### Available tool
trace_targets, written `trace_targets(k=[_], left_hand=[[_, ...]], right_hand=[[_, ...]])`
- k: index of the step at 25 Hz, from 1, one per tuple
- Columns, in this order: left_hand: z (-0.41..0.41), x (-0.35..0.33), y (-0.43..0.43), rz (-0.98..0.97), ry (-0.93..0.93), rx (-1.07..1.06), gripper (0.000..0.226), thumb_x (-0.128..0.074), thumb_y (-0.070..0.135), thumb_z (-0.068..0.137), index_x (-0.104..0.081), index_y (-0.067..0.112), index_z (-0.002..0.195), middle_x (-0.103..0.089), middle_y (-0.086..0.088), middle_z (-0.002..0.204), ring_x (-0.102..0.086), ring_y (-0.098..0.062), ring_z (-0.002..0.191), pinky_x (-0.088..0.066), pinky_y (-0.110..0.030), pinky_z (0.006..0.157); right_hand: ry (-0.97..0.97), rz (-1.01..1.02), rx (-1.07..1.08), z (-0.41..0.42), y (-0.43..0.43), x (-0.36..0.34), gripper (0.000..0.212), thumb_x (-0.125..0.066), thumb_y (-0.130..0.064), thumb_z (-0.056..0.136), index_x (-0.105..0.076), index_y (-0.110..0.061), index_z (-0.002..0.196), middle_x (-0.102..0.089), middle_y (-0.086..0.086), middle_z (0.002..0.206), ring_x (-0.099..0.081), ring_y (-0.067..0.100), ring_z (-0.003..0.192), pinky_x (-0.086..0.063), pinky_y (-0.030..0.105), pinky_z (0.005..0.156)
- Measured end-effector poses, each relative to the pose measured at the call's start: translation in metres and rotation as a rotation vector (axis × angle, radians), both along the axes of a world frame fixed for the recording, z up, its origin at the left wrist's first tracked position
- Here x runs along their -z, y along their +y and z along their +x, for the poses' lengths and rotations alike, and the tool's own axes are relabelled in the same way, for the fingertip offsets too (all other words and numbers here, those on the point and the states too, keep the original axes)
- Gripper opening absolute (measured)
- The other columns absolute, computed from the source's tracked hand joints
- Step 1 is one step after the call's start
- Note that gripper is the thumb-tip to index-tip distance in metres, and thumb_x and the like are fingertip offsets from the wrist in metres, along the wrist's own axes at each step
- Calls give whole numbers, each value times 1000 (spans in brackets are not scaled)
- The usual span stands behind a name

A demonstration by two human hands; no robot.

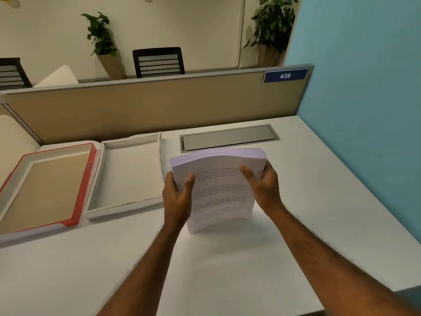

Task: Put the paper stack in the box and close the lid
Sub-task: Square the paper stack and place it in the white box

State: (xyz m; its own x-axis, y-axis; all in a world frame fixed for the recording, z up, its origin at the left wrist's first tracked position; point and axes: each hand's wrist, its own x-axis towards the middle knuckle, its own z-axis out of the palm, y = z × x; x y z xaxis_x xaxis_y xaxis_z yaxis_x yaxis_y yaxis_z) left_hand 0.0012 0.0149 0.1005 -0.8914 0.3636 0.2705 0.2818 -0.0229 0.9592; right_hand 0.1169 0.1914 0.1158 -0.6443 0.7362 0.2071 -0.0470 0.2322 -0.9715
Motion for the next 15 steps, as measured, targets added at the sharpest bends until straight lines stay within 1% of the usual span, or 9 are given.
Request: trace_targets(k=[2,4,7,9,11,12,13,14,15], left_hand=[[-6,-31,17,55,-24,-172,51,-44,67,83,-56,20,97,-61,5,82,-63,1,73,-47,-11,53],[-11,-49,31,14,-132,-331,50,-43,66,85,-57,19,86,-59,6,72,-61,-7,67,-42,-14,49],[-15,-48,40,-44,-173,-401,29,-48,42,93,-58,16,84,-58,4,73,-56,-12,70,-41,-21,54],[-17,-50,39,-2,-151,-403,25,-46,36,93,-58,18,81,-58,4,73,-57,-10,70,-42,-20,55],[-16,-44,31,101,-66,-341,27,-40,39,94,-58,22,83,-58,9,74,-60,-5,70,-43,-14,53],[-15,-34,24,121,-13,-263,27,-38,40,96,-57,22,89,-59,11,78,-61,-1,73,-45,-12,54],[-13,-21,17,98,12,-161,24,-39,41,97,-55,23,98,-59,12,84,-62,0,77,-48,-12,57],[-11,-6,10,49,6,-58,20,-42,40,96,-51,24,105,-60,11,93,-64,-1,84,-52,-15,62],[-8,8,4,3,-29,28,19,-45,38,95,-46,27,110,-59,9,102,-65,-4,91,-57,-21,68]], right_hand=[[43,34,164,-16,-4,-26,29,-63,-61,75,-57,-36,90,-66,-11,83,-68,6,71,-51,12,52],[34,45,293,-29,-5,-42,28,-63,-59,79,-55,-32,79,-61,-13,72,-64,6,60,-45,7,45],[0,47,340,-39,-1,-40,19,-60,-37,91,-56,-21,82,-57,-13,69,-60,10,60,-42,4,42],[13,31,348,-41,2,-40,22,-54,-34,94,-56,-16,82,-57,-10,68,-60,12,61,-42,5,43],[62,-20,268,-34,7,-35,36,-43,-46,94,-58,-15,86,-61,-5,71,-63,12,63,-45,8,46],[80,-28,179,-28,11,-27,40,-40,-54,91,-59,-19,91,-63,-4,76,-65,8,67,-48,10,50],[67,-31,64,-21,15,-17,39,-41,-58,89,-58,-24,98,-65,-3,84,-67,6,73,-53,15,56],[12,-40,-50,-14,17,-5,38,-48,-58,87,-56,-26,106,-67,-1,93,-69,8,83,-57,21,65],[-65,-62,-132,-10,18,9,36,-56,-50,88,-53,-24,113,-66,0,101,-69,14,93,-60,29,74]])
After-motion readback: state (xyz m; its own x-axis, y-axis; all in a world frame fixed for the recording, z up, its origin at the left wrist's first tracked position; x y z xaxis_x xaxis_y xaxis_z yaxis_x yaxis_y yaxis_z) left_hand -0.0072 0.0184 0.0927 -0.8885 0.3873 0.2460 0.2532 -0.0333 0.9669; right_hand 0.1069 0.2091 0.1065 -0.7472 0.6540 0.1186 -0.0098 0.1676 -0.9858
